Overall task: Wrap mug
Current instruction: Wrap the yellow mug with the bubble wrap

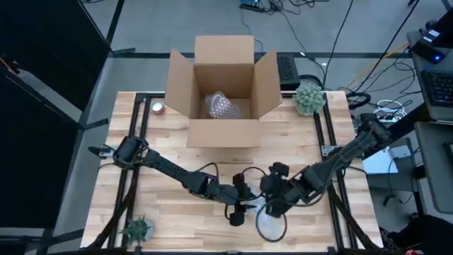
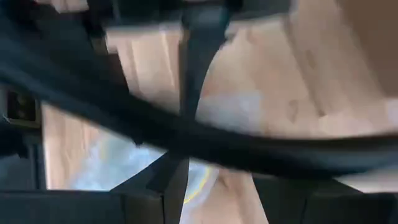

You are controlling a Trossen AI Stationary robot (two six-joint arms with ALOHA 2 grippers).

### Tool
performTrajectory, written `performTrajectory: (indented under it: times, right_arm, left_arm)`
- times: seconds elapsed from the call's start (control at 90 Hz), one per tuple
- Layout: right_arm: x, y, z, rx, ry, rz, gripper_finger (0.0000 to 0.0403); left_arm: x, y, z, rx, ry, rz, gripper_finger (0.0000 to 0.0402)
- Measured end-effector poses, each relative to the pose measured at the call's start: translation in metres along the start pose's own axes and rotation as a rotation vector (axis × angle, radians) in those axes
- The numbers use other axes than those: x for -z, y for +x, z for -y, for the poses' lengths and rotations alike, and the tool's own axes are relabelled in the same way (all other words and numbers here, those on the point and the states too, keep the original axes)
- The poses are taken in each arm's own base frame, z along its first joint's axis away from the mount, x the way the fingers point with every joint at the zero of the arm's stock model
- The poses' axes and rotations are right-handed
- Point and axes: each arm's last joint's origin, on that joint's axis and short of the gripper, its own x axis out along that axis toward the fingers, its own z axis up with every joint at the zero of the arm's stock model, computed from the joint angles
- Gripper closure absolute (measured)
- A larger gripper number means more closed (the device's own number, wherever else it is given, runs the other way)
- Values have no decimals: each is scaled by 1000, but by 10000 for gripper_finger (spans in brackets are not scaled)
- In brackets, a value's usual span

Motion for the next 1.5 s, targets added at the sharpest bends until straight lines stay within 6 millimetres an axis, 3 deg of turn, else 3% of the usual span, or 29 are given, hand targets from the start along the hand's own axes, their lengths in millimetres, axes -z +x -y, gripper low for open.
performTrajectory:
  times: [0.4, 0.522, 0.711, 0.978, 1.156, 1.289, 1.5]
  right_arm:
    - [17, 75, -19, 94, -28, -171, 251]
    - [18, 85, -20, 77, -38, -204, 251]
    - [10, 75, -13, 26, -26, -210, 251]
    - [-1, 17, 2, -73, 3, -146, 251]
    - [-6, -9, 1, -156, 31, -49, 251]
    - [-8, -5, -16, -238, -26, 25, 251]
    - [6, 35, -29, -153, -81, -76, 280]
  left_arm:
    - [0, 0, 1, 10, 0, 4, 242]
    - [0, 0, 1, 10, 0, 3, 242]
    - [0, 0, 1, 9, 0, 2, 242]
    - [0, 0, 0, -3, 3, -1, 242]
    - [0, 0, 0, -3, 5, -1, 242]
    - [0, 0, 0, -3, 6, 0, 242]
    - [0, 0, 0, -2, 5, 1, 242]
